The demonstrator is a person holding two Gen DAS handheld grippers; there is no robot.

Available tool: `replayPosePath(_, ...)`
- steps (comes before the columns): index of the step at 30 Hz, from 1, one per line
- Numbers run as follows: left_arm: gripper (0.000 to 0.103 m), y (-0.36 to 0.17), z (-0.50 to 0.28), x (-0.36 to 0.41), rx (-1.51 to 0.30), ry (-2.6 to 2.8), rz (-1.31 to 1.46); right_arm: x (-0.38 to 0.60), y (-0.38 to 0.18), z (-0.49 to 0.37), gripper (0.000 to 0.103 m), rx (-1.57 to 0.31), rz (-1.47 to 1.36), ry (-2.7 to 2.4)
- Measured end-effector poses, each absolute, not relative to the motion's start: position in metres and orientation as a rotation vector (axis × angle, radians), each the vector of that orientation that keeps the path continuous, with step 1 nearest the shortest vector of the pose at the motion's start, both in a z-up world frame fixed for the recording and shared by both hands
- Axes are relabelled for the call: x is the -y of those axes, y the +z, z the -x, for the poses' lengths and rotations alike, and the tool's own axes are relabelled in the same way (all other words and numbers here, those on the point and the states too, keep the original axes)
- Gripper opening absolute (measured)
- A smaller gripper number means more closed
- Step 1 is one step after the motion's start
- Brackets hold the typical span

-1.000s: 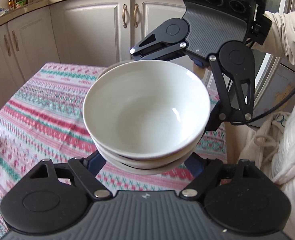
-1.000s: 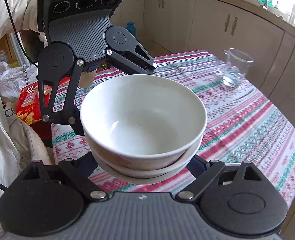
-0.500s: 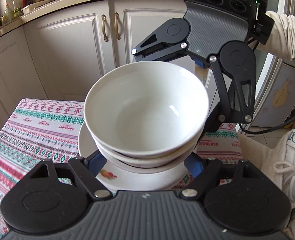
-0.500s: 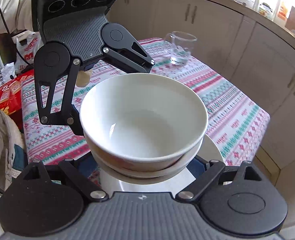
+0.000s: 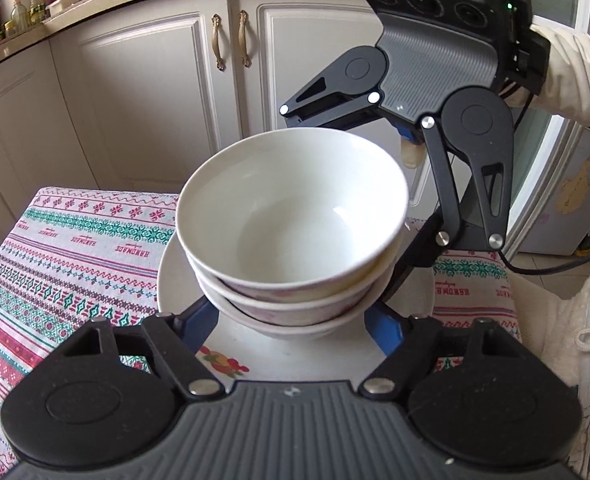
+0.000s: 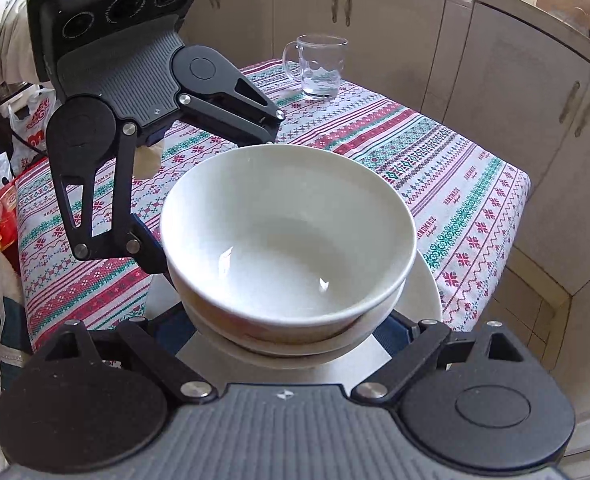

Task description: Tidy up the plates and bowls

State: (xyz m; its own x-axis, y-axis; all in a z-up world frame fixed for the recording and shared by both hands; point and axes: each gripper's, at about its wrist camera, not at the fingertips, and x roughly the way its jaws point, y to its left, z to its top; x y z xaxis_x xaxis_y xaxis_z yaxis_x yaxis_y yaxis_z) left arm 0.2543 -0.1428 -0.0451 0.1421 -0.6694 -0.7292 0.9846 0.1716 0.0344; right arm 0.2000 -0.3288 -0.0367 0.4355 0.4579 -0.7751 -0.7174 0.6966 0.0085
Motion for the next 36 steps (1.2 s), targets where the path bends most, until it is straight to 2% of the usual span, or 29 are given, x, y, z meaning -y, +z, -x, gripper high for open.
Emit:
replayPosePath(4,0.082,-0.039,-0.239,0.135,-0.623,-1.257,-0.584,0.327,-0.039,-0.196,0.099,-0.833,0.339,0.726)
replayPosePath(6,0.091,-0.037,-0.234,0.130,-0.605,-1.225,-0.567,0.325,-0.039,-0.193,0.101,-0.826,0.331,0.707)
replayPosePath(11,0.101,-0.024,-0.211,0.107,-0.534,-1.128,-0.482,0.322,-0.031,-0.176,0.103,-0.806,0.321,0.616)
replayPosePath(18,0.101,-0.006,-0.147,0.089,-0.416,-0.777,-0.371,0.306,-0.008,-0.126,0.103,-0.775,0.229,0.251)
replayPosePath(27,0.101,0.016,-0.099,0.073,-0.572,-0.454,-0.135,0.281,0.004,-0.058,0.103,-0.721,-0.017,-0.151)
replayPosePath(36,0.101,0.015,-0.071,0.059,-0.614,-0.367,-0.073,0.261,0.009,-0.024,0.103,-0.679,-0.008,-0.213)
